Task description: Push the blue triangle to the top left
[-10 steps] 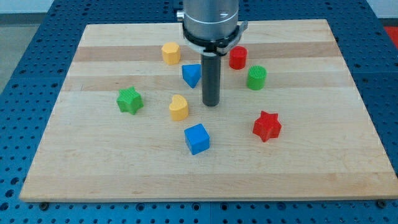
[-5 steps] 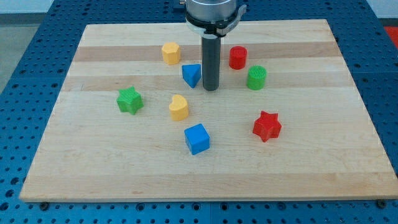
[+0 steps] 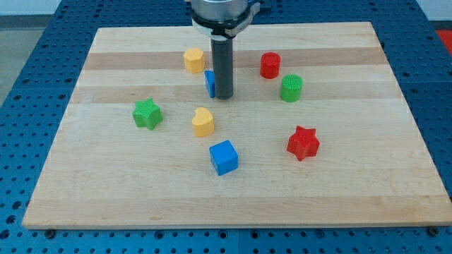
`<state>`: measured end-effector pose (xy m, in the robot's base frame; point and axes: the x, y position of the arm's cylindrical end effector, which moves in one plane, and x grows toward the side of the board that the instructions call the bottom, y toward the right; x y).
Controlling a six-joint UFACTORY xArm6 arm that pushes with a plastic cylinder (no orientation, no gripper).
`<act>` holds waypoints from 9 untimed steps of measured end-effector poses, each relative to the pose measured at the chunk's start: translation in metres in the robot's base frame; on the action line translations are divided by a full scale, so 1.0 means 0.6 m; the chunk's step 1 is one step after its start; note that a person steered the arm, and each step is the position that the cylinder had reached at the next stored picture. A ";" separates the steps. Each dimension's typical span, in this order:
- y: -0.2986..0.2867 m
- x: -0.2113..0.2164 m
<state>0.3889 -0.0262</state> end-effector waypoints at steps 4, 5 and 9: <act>0.016 -0.054; 0.016 -0.065; -0.020 -0.065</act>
<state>0.3499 -0.0381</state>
